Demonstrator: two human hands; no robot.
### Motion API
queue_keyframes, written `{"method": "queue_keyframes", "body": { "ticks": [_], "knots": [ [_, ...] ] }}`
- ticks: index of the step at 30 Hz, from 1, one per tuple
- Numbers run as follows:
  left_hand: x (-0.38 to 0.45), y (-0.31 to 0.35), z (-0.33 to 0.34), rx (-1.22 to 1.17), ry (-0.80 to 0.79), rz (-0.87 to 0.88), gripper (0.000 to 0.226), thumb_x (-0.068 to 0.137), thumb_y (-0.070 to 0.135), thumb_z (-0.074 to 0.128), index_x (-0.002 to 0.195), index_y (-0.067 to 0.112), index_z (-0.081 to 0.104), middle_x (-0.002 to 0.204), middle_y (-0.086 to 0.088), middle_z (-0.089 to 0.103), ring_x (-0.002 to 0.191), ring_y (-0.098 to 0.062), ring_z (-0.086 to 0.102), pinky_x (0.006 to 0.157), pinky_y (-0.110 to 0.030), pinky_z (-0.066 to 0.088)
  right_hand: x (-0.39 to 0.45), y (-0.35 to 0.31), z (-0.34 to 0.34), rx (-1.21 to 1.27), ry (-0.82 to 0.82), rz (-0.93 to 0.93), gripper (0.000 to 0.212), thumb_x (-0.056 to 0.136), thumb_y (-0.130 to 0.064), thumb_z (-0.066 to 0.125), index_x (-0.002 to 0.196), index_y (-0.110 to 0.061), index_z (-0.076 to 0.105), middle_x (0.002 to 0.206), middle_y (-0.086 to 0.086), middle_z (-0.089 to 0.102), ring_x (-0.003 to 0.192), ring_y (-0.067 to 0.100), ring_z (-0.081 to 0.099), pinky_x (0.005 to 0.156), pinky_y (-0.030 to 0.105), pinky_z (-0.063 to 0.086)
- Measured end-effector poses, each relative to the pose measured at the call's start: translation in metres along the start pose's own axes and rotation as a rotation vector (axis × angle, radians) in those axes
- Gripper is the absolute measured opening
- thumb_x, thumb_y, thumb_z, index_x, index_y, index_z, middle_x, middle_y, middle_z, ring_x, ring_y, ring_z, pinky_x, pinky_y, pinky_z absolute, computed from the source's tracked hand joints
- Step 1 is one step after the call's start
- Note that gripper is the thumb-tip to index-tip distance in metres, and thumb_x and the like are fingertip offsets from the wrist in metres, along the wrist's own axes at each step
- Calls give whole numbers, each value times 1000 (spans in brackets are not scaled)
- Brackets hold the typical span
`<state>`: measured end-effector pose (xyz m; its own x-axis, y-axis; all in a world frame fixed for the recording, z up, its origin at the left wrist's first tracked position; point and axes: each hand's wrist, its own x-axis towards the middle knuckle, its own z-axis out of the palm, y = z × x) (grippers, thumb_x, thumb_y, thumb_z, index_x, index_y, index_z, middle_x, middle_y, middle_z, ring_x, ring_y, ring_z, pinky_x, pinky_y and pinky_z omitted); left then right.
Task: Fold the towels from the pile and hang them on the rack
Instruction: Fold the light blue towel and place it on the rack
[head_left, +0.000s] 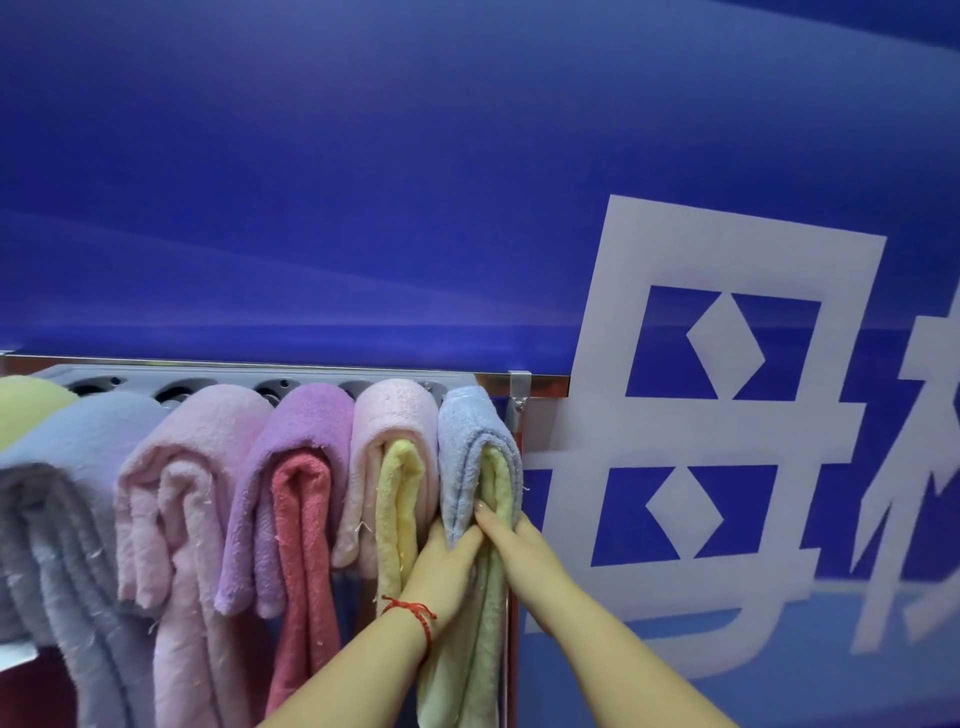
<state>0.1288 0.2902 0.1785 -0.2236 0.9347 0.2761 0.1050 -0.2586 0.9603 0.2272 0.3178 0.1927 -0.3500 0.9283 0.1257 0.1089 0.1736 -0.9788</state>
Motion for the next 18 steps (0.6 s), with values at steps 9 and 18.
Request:
{"method": "queue_keyframes", "body": {
  "ticks": [9,18],
  "knots": [
    [-30,-11,-4,61,-18,-45,55,65,63,50,111,34,52,114,14,61,109,2,55,99,-22,41,-27,7,10,-110,-5,25,65,84,-56,54,140,-26,39,129,-6,56,117,10,53,105,31,41],
    [-51,3,-22,322,-134,-142,24,91,17,51,113,17,60,109,4,64,106,-9,57,79,-7,41,-62,-4,16,-264,-29,76,56,87,-47,56,137,-26,45,129,-5,58,117,12,53,104,32,40]
  ]
}}
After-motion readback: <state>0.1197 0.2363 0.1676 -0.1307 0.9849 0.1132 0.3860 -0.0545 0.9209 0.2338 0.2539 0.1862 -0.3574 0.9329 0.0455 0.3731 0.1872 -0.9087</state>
